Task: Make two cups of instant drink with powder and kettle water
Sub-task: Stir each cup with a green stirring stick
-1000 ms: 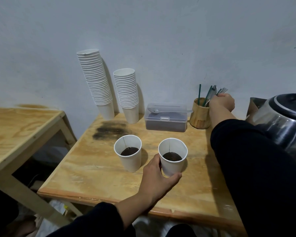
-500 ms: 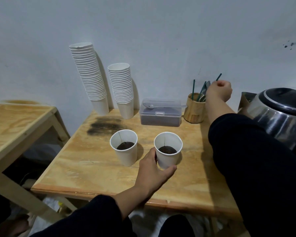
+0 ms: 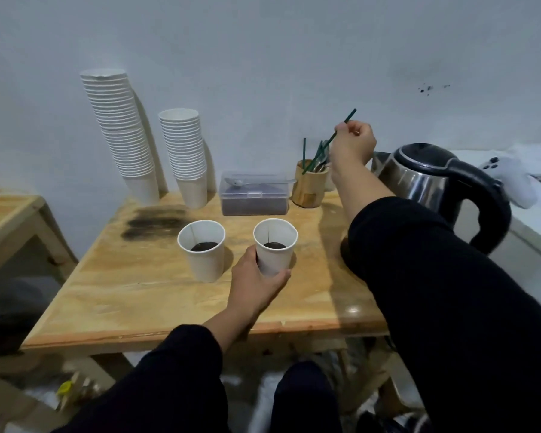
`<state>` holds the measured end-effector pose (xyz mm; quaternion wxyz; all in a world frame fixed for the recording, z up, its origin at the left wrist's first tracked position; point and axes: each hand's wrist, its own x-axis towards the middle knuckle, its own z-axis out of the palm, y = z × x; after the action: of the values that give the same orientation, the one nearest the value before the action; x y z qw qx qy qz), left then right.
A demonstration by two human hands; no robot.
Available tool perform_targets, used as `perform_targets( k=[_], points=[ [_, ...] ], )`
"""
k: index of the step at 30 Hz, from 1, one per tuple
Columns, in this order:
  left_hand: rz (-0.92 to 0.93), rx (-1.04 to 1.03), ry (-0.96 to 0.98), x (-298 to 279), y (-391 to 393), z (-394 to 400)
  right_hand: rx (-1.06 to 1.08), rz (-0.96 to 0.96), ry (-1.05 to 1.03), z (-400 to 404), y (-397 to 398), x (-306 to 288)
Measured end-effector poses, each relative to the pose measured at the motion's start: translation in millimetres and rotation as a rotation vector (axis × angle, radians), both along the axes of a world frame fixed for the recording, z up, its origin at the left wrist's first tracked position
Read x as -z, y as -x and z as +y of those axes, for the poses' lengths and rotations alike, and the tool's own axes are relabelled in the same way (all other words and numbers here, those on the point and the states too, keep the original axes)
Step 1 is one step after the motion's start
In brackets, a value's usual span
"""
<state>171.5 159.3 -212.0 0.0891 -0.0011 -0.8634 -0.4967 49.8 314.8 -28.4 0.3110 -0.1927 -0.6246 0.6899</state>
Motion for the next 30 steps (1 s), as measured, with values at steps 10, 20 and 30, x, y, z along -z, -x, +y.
perform_targets(
  k=[10, 20, 30],
  points=[
    [0.019, 0.009, -0.089, -5, -7, -1, -0.108, 0.041, -0.076, -29, -78, 3],
    [0.026, 0.028, -0.067, -2, -2, -3, -0.236, -0.138, -0.639, -46, -107, 38],
    [0.018, 0.042, -0.082, 2, 2, -5, -0.559, -0.209, -0.703, -60, -100, 58]
  ],
)
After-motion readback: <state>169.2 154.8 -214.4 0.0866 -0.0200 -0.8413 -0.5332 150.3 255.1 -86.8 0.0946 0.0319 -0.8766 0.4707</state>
